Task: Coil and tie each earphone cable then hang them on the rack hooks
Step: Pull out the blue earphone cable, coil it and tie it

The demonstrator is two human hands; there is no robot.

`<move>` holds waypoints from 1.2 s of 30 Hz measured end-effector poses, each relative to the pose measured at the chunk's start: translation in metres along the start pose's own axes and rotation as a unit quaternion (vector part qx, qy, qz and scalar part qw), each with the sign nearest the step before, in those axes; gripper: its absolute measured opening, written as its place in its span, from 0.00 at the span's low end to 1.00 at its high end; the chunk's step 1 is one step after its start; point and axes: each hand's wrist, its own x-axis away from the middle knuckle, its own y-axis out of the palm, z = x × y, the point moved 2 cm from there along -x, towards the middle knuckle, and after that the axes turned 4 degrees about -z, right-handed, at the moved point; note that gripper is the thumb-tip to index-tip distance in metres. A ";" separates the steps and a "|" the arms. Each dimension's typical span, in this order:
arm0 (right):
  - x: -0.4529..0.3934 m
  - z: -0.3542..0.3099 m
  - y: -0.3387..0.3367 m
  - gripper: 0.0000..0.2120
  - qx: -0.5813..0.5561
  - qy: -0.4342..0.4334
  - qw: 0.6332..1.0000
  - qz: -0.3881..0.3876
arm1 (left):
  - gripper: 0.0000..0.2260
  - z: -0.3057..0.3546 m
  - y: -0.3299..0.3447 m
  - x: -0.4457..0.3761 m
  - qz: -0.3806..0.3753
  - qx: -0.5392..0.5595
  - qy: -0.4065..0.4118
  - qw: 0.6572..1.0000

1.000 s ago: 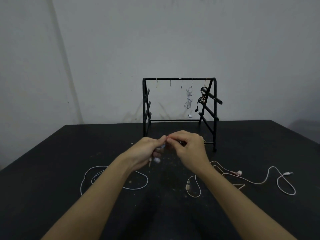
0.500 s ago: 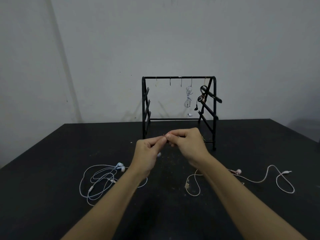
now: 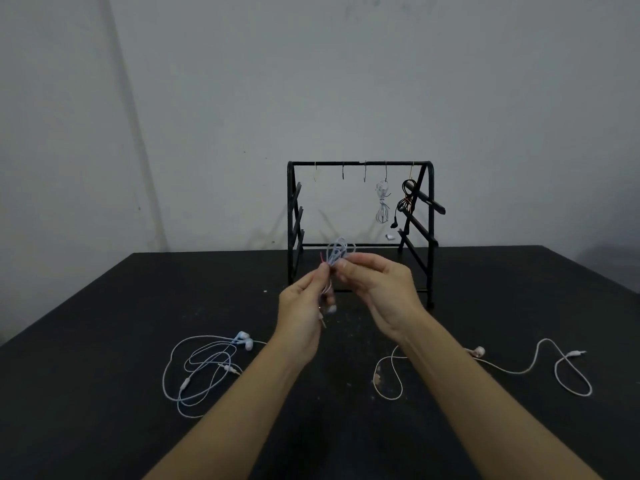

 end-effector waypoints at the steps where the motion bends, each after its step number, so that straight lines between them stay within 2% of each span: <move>1: 0.000 0.001 0.001 0.04 0.007 -0.013 1.000 0.003 | 0.10 0.000 0.003 0.000 0.000 0.024 -0.012 1.000; 3: 0.002 0.000 0.002 0.03 0.039 -0.021 0.999 -0.009 | 0.11 0.002 0.007 0.000 -0.004 0.033 -0.036 0.999; 6: 0.005 -0.003 -0.001 0.08 0.111 -0.020 0.993 -0.019 | 0.12 0.002 0.005 -0.001 -0.009 0.030 -0.069 0.997; 9: 0.008 -0.005 -0.001 0.05 0.139 -0.027 0.990 -0.009 | 0.13 0.002 0.003 0.001 -0.038 0.036 -0.092 0.994; 14: 0.012 -0.011 -0.001 0.05 0.172 -0.037 0.984 -0.015 | 0.12 0.006 0.003 0.004 -0.026 -0.016 -0.054 0.998; 17: 0.013 -0.012 -0.001 0.04 0.191 -0.035 0.981 -0.008 | 0.12 0.007 0.007 0.005 -0.018 -0.031 -0.058 0.998; 19: 0.011 -0.013 0.000 0.06 0.169 -0.018 0.985 0.006 | 0.11 0.008 0.009 0.006 -0.020 -0.043 -0.065 0.997; 24: 0.011 -0.015 0.000 0.08 -0.025 0.112 0.993 -0.032 | 0.10 0.011 0.011 0.005 -0.083 -0.057 -0.068 0.993; 26: 0.009 -0.014 -0.005 0.08 -0.030 0.103 0.994 -0.032 | 0.09 0.013 0.010 0.005 -0.083 -0.073 -0.060 0.992; 28: 0.009 -0.018 -0.008 0.08 0.041 0.034 0.998 -0.015 | 0.07 0.017 0.011 0.005 -0.060 -0.108 -0.029 0.992; 31: 0.013 -0.027 -0.008 0.07 0.182 -0.061 0.981 -0.005 | 0.09 0.026 0.018 0.007 -0.057 -0.116 0.032 0.991; 36: 0.014 -0.038 -0.007 0.09 0.328 -0.108 0.938 -0.030 | 0.10 0.039 0.030 0.000 -0.048 -0.205 0.114 0.971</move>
